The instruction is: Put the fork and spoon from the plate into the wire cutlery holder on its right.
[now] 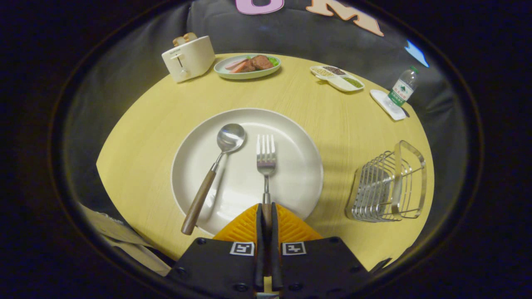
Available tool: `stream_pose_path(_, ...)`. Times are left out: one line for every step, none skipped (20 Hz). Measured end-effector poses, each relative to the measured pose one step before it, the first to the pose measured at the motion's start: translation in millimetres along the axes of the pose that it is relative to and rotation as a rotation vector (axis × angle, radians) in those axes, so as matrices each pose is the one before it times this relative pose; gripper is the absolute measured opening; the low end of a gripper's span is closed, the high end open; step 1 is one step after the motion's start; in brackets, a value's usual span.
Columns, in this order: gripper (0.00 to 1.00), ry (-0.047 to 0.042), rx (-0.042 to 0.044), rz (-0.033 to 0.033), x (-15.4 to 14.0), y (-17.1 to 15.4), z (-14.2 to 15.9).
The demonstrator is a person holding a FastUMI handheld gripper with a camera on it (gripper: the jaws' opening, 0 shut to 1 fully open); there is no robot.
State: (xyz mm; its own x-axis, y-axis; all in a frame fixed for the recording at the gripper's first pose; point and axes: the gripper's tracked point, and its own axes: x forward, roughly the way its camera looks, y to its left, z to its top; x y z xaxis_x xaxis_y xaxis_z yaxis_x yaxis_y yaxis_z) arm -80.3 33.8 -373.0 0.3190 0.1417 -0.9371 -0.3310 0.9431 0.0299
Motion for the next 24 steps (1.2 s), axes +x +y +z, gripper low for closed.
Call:
stream_pose_path(0.11,-0.00763,0.00486,0.00262,-4.17,-1.31,3.26)
stream_pose_path(0.11,-0.003,0.0103,0.00474,-4.91,-1.58,3.6)
stream_pose_path(0.11,-0.00577,0.01625,0.00233,-4.7,-1.67,2.84)
stream_pose_path(0.11,-0.00188,0.01519,-0.0007,-4.41,-2.43,2.18)
stream_pose_path(0.11,-0.00241,0.0101,-0.00085,-5.65,-2.91,1.61)
stream_pose_path(0.11,0.00074,0.00499,-0.00405,-5.74,-3.41,1.02)
stream_pose_path(0.11,-0.00107,0.00629,-0.00576,-6.16,-4.75,-0.06)
stream_pose_path(0.11,-0.00281,0.00903,-0.00114,-7.37,-4.07,1.53)
stream_pose_path(0.11,-0.00114,0.01215,-0.00345,-7.94,-5.56,0.66)
stream_pose_path(0.11,-0.00288,0.01108,-0.00478,-6.52,-6.0,1.51)
stream_pose_path(0.11,-0.0037,0.01086,-0.00861,-8.71,-7.59,2.53)
stream_pose_path(0.11,-0.00009,0.00623,-0.01076,-6.36,-7.72,2.07)
stream_pose_path(0.11,-0.00047,0.00683,-0.01213,-6.28,-9.18,1.48)
stream_pose_path(0.11,-0.00084,0.00669,-0.01295,-6.32,-9.01,2.06)
stream_pose_path(0.11,0.00072,0.00424,-0.01147,-4.59,-9.03,0.32)
stream_pose_path(0.11,0.00395,0.0047,-0.00906,-4.94,-8.45,0.65)
stream_pose_path(0.11,0.00882,0.00583,-0.00573,-5.1,-8.24,-2.05)
stream_pose_path(0.11,0.01235,0.00299,-0.0032,-3.66,-6.68,-1.42)
stream_pose_path(0.11,0.01317,0.00481,-0.00809,-2.02,-8.86,-1.99)
stream_pose_path(0.1,0.01501,0.00645,-0.00918,-2.3,-8.77,-3.05)
stream_pose_path(0.11,0.01634,0.00844,-0.00982,0.22,-8.5,-3.09)
stream_pose_path(0.11,0.01365,0.01101,-0.01267,0.6,-9.07,-1.89)
stream_pose_path(0.11,0.02047,0.00869,-0.01408,1.15,-7.94,-2.78)
stream_pose_path(0.11,0.01719,0.01051,-0.00786,1.76,-5.81,-1.85)
